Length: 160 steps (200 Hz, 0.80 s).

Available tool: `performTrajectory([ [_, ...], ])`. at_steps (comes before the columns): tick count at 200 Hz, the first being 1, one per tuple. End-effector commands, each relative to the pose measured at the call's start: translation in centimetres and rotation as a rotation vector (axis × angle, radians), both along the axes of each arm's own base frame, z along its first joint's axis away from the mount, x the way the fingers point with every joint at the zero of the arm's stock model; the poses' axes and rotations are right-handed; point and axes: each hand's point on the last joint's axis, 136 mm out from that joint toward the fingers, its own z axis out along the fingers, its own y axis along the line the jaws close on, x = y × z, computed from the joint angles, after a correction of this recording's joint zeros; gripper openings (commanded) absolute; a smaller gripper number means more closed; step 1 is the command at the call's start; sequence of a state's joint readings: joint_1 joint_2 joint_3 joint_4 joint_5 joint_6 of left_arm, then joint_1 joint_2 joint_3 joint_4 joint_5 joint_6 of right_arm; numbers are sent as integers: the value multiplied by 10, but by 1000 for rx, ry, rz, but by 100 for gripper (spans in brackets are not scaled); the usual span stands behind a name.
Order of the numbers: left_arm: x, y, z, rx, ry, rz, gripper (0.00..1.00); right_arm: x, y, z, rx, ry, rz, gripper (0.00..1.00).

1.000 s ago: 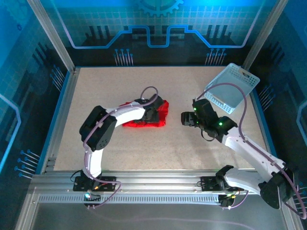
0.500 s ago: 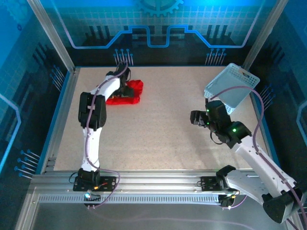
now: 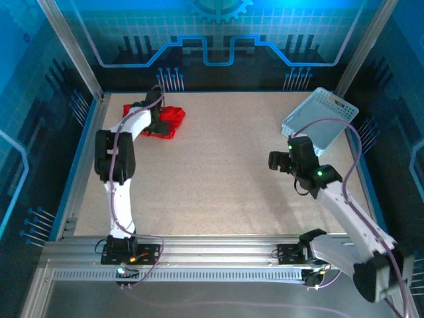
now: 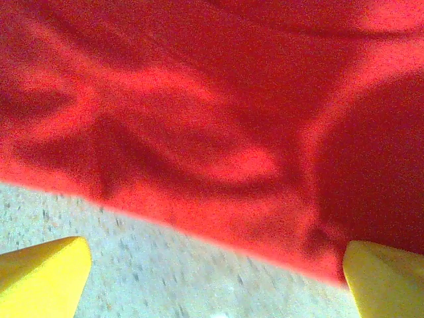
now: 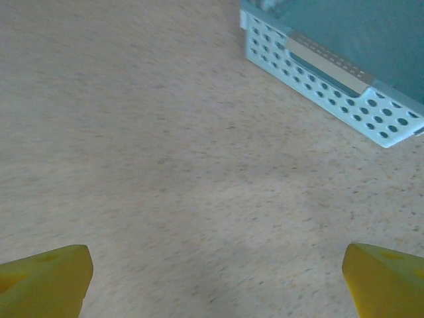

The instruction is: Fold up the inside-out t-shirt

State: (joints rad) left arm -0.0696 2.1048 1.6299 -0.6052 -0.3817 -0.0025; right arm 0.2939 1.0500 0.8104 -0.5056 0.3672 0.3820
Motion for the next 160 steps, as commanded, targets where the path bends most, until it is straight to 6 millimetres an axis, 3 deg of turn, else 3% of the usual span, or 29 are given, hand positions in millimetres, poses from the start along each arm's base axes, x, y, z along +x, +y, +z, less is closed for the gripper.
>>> performTrajectory([
  [1,15,-8,77,-7,-353,-10,99,38,-19,-11,-111,-83,-9,100],
  [20,-11,-17,88,-67,-496,-50,99,62,-31,-32,-196,-108,-24,100],
  [42,-43,-29,80,-133,-620,-118,99,78,-36,-51,-224,-159,-9,100],
  [58,-62,-26,78,-131,-682,-118,99,88,-31,-60,-209,-245,41,100],
  [90,-83,-33,91,-103,-820,-225,99,93,-27,-51,-142,-347,123,100],
  [121,-95,-32,94,-69,-869,-217,99,93,-11,-65,-81,-403,257,100],
  [136,-104,-32,88,-90,-849,-208,99,93,-7,-71,-82,-390,274,100],
  [160,-114,-25,58,-73,-817,-180,99,94,-14,-71,-82,-398,240,100],
])
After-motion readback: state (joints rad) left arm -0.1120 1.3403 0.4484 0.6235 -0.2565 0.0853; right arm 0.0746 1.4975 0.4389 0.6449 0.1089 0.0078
